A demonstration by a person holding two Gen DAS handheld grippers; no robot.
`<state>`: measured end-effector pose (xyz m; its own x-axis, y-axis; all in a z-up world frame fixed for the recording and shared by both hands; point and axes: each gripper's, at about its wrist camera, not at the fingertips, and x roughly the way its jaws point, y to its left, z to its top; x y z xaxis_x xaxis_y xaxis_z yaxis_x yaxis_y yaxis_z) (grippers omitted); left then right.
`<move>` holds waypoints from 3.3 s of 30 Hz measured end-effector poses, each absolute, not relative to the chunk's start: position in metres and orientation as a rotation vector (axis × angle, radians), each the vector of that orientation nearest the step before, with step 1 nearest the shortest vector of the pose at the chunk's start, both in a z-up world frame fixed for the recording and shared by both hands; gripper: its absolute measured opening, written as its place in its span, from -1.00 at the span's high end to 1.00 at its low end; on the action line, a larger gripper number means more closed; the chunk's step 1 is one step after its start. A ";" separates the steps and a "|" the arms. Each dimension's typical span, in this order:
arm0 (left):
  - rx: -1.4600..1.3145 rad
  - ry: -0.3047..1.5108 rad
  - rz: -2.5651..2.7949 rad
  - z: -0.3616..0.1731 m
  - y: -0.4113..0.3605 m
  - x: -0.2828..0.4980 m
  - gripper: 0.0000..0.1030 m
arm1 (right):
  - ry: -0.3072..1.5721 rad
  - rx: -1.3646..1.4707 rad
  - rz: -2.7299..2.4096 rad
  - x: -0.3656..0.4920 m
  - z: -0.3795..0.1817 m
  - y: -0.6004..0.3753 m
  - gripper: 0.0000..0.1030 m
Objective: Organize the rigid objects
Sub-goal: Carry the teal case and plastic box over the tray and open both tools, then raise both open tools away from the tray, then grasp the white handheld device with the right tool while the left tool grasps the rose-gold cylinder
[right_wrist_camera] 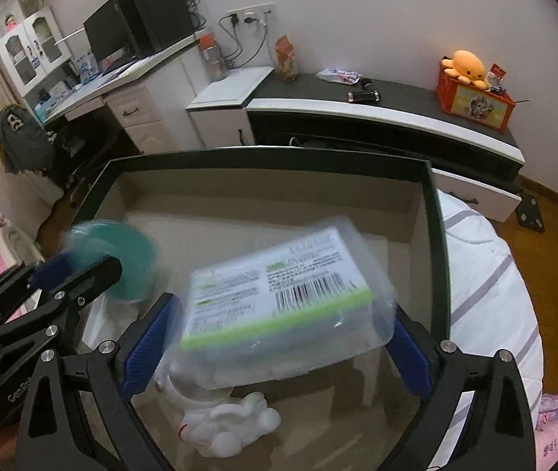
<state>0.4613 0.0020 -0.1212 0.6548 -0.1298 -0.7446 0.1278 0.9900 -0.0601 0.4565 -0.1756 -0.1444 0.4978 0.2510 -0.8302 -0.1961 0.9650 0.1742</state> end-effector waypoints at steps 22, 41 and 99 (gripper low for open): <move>-0.068 0.622 -0.044 -0.034 0.049 0.316 -1.00 | 0.742 0.131 0.192 0.338 -0.053 -0.179 -1.00; -0.080 0.640 -0.041 -0.041 0.035 0.199 -1.00 | 0.593 0.121 0.148 0.195 -0.027 -0.188 -1.00; -0.056 0.905 -0.129 -0.172 -0.013 0.286 -0.99 | 0.912 0.081 0.068 0.255 -0.166 -0.224 -0.90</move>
